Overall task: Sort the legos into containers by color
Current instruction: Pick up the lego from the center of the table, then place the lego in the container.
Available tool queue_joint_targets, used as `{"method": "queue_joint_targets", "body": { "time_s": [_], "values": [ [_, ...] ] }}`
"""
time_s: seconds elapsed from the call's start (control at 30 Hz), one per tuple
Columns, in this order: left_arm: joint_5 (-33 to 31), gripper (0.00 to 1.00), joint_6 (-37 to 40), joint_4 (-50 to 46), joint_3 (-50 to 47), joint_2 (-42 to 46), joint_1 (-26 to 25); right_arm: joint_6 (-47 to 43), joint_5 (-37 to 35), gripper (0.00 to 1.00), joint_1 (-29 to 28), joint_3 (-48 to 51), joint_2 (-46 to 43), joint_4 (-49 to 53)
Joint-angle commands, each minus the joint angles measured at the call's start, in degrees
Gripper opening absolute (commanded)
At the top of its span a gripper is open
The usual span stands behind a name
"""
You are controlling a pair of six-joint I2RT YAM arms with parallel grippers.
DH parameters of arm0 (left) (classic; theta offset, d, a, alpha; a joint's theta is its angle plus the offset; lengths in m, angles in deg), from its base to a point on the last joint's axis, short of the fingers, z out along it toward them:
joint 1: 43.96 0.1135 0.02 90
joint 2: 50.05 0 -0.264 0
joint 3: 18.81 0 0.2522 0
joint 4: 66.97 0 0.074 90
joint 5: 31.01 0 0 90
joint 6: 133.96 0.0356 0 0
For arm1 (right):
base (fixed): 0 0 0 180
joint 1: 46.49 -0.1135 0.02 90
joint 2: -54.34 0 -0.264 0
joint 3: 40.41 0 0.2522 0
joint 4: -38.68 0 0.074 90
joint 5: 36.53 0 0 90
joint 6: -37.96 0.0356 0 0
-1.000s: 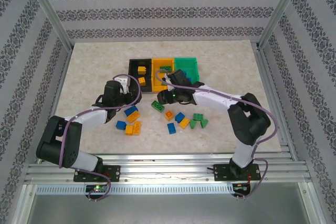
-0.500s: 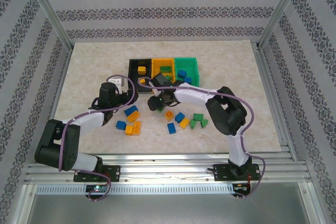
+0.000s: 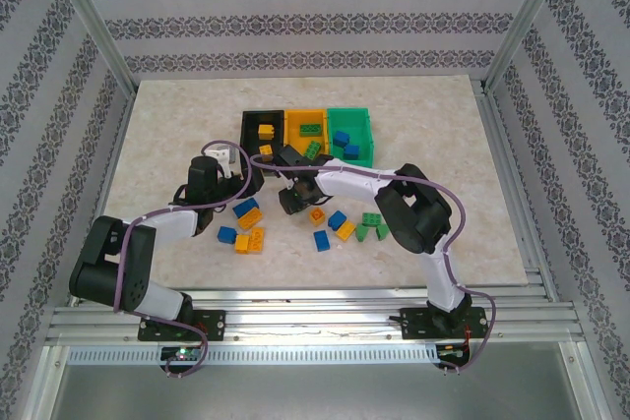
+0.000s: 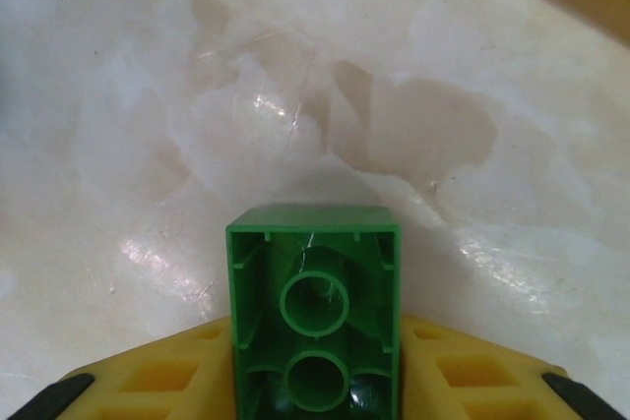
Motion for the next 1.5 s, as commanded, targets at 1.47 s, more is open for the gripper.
{"method": "queue_joint_targets", "body": {
  "time_s": [1.47],
  "values": [
    [1.5, 0.73, 0.0, 4.3, -1.4, 0.5, 0.9, 11.1, 13.1, 0.43, 16.9, 1.1, -11.1, -14.5]
  ]
}}
